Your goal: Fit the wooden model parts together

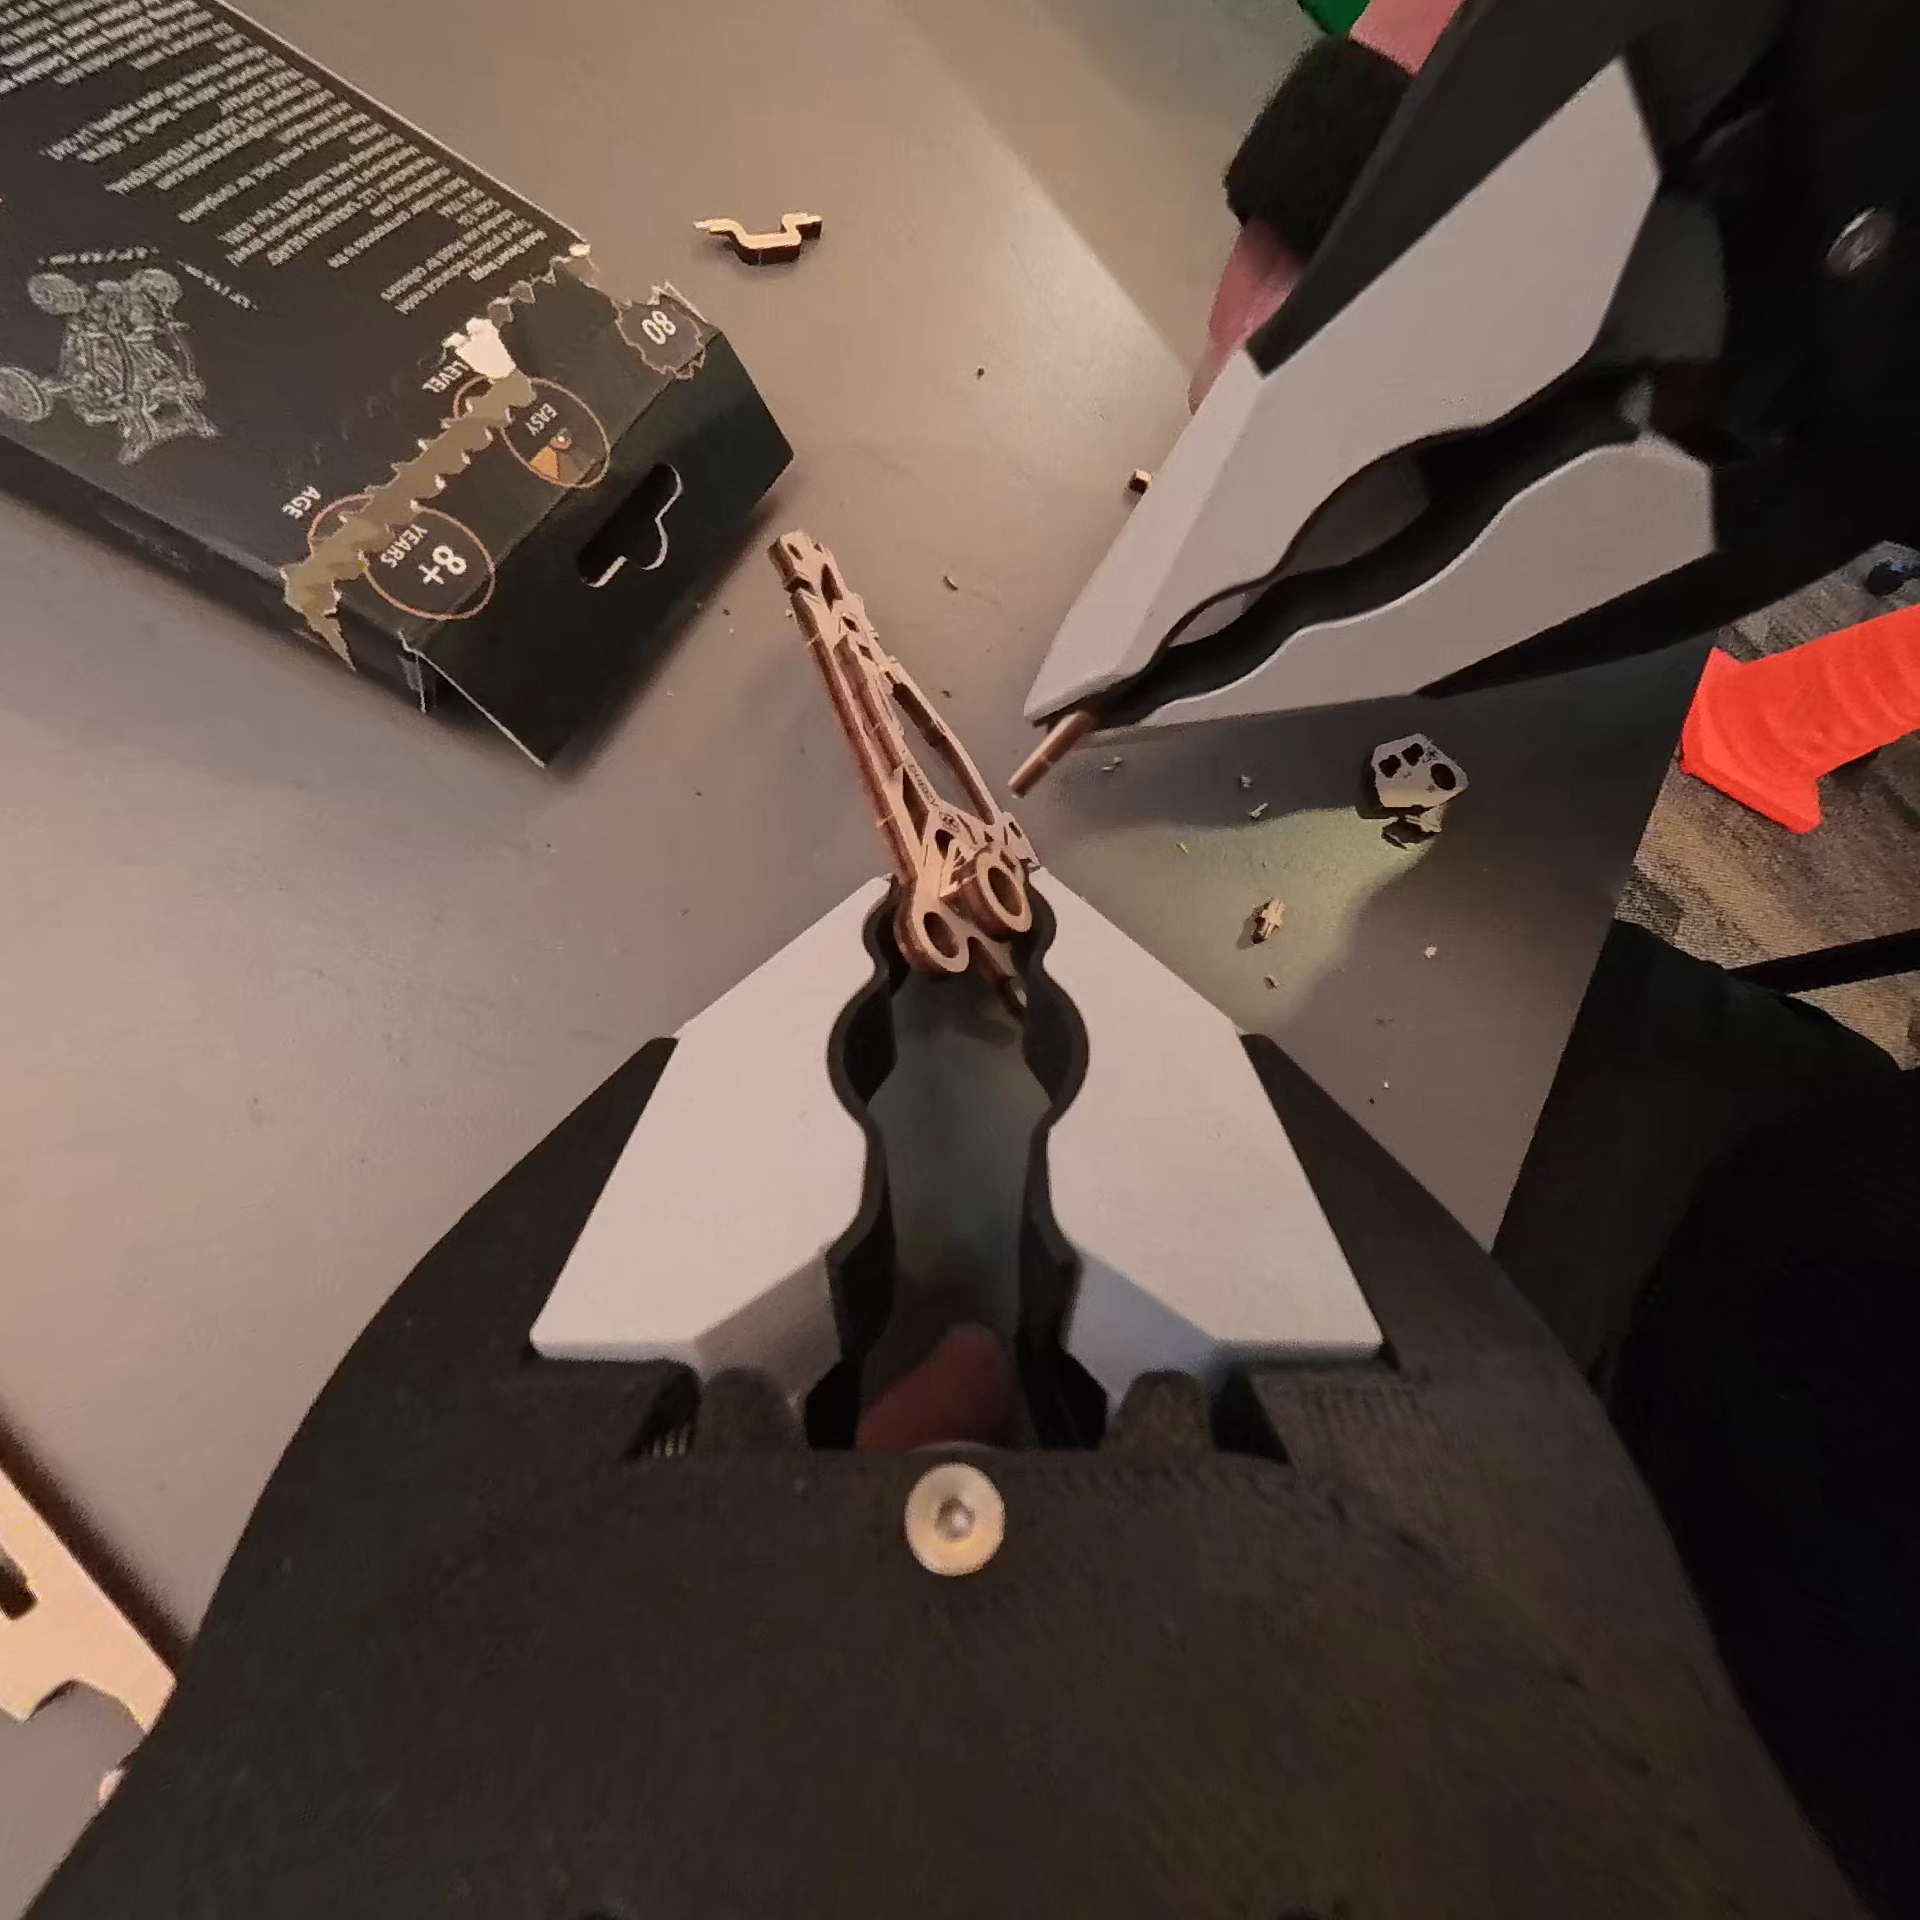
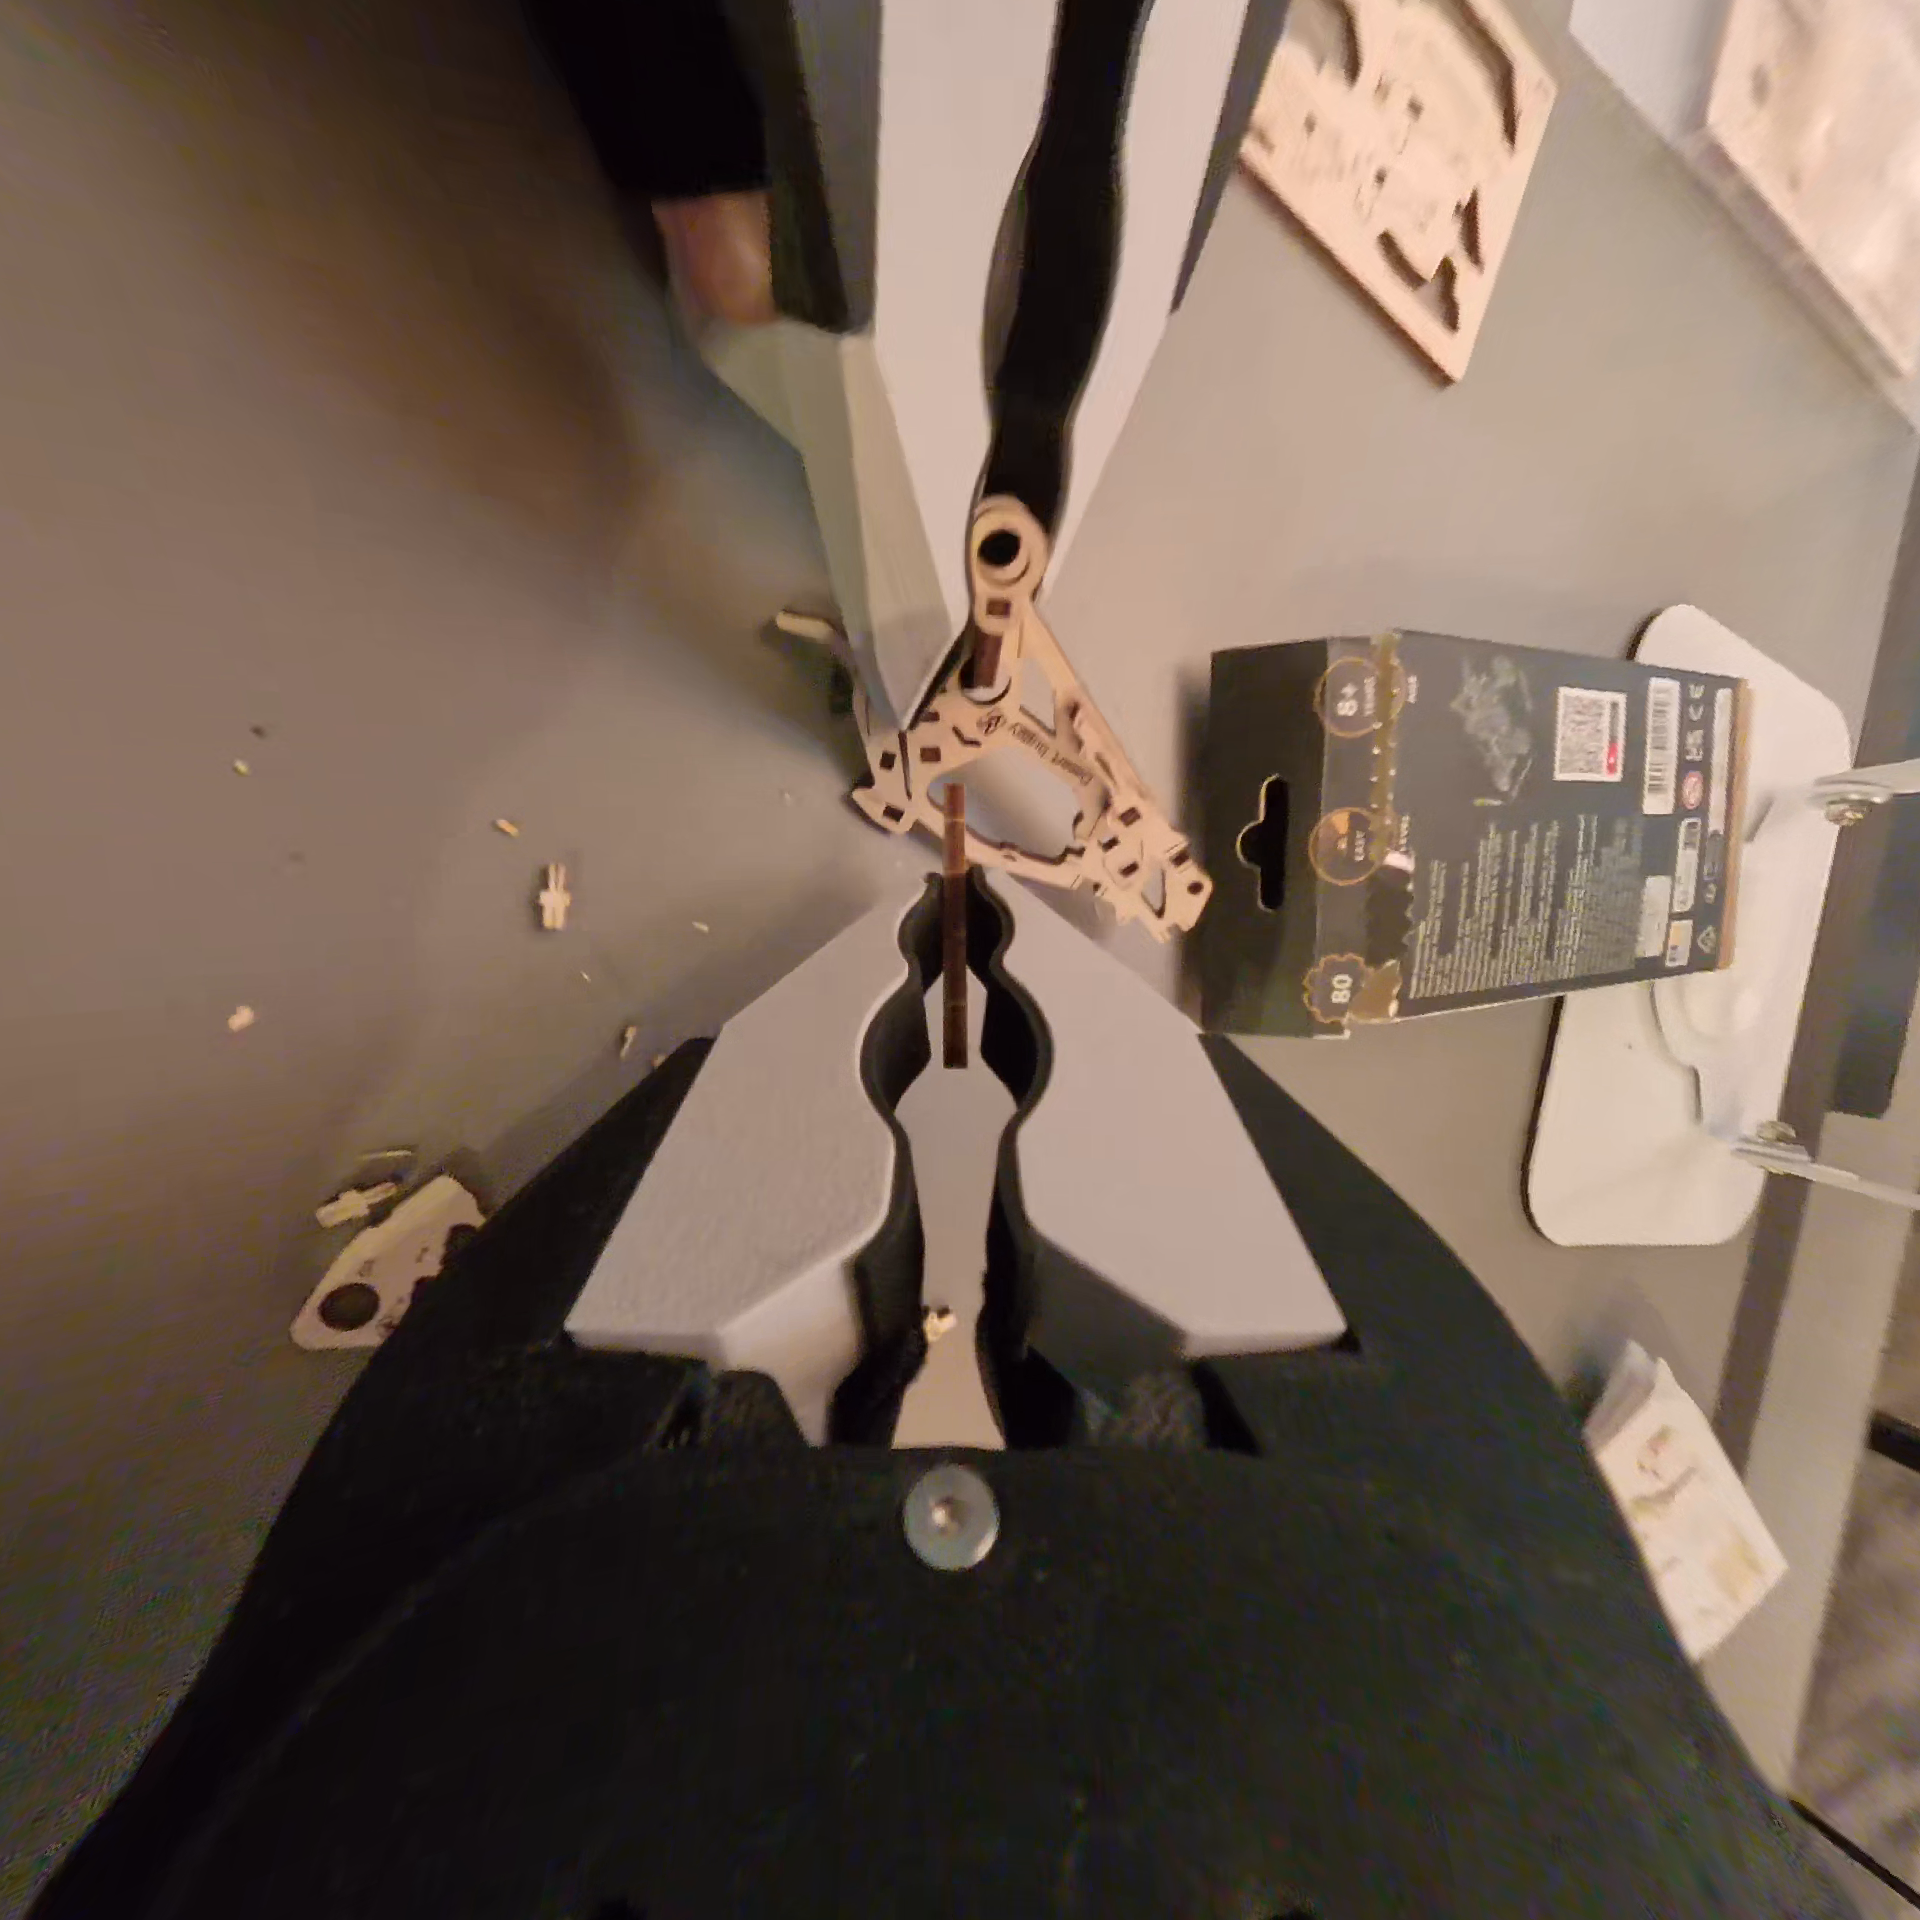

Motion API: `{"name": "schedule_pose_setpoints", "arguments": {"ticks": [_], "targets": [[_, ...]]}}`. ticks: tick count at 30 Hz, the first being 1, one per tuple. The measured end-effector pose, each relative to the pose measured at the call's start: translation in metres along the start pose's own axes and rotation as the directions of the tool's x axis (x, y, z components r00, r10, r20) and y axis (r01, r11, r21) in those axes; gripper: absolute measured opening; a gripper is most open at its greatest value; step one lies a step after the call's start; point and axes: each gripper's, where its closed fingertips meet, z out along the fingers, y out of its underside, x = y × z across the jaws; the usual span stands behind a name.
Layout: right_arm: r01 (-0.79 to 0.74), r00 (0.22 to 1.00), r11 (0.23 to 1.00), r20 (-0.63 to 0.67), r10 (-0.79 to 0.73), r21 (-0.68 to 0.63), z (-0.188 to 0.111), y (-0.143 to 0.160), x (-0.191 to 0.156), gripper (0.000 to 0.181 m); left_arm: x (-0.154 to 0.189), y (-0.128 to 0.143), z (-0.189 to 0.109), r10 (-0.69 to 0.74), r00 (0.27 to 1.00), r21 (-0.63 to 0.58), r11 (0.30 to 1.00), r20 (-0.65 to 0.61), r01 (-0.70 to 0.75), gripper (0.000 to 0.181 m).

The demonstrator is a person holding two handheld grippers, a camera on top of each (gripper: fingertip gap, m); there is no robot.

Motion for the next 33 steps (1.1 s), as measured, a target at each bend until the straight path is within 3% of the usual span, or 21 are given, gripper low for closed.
{"name": "schedule_pose_setpoints", "arguments": {"ticks": [11,23,33], "targets": [[0.087,0.995,0.991,-0.038,-0.091,-0.105,0.0063,0.0005,-0.0029,0.000,0.0000,-0.0035,0.0010,0.022,0.999,-0.002,1.000,0.044,-0.022,0.016],[0.027,0.998,0.993,-0.055,-0.034,-0.117,0.0062,0.0001,0.0014,0.000,-0.0018,-0.0055,0.0017,0.037,0.996,0.009,0.999,0.083,-0.038,0.016],[0.067,0.994,0.985,-0.079,-0.080,-0.159,0.0081,-0.0006,0.0022,0.000,-0.0048,-0.0065,0.0022,0.006,0.995,0.038,0.999,0.102,-0.010,0.016]]}}
